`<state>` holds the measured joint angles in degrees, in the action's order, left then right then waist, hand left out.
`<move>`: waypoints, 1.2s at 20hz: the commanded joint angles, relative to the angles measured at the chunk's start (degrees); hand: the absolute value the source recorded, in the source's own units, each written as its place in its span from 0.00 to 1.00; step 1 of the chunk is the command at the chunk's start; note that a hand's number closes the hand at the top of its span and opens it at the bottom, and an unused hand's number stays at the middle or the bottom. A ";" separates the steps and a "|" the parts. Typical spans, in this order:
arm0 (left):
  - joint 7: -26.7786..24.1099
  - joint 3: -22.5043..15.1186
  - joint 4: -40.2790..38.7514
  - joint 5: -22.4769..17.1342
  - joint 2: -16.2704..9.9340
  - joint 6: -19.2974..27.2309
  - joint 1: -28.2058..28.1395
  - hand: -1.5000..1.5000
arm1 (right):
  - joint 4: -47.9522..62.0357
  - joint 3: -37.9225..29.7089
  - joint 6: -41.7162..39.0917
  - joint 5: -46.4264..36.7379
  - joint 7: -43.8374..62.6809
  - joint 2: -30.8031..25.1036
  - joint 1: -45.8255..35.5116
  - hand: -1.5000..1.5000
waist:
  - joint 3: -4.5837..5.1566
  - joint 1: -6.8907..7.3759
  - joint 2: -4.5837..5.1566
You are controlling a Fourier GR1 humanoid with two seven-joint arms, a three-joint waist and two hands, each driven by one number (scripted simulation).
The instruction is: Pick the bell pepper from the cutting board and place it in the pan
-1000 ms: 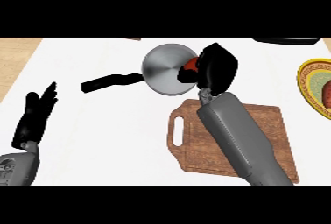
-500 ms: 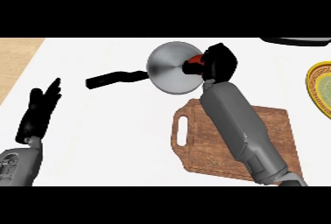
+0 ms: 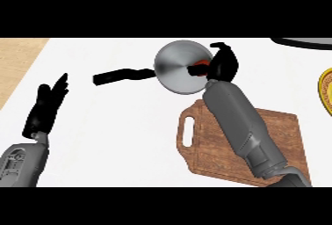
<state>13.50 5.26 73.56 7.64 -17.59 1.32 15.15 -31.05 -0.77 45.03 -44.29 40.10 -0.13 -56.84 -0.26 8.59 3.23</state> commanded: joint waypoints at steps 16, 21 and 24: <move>2.20 1.06 -0.40 -0.02 -0.42 0.39 0.81 0.50 | 6.02 -7.48 23.38 13.36 -19.37 0.11 -4.56 0.00 | 0.12 -2.00 -1.34; -1.70 2.88 -1.36 -0.29 -1.67 0.31 -4.42 0.50 | 4.50 -7.83 28.79 17.29 -23.37 0.11 -0.95 0.00 | 0.19 -4.16 -2.22; -0.96 4.28 -1.47 -1.07 -2.27 0.03 -5.11 0.50 | -0.53 -4.62 27.91 19.90 -24.37 0.11 2.47 0.00 | 0.23 -6.84 -3.16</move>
<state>13.82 7.83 72.65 7.39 -18.72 1.96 12.16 -27.93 -7.53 67.54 -27.41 17.02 -0.37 -57.76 -0.08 4.01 0.93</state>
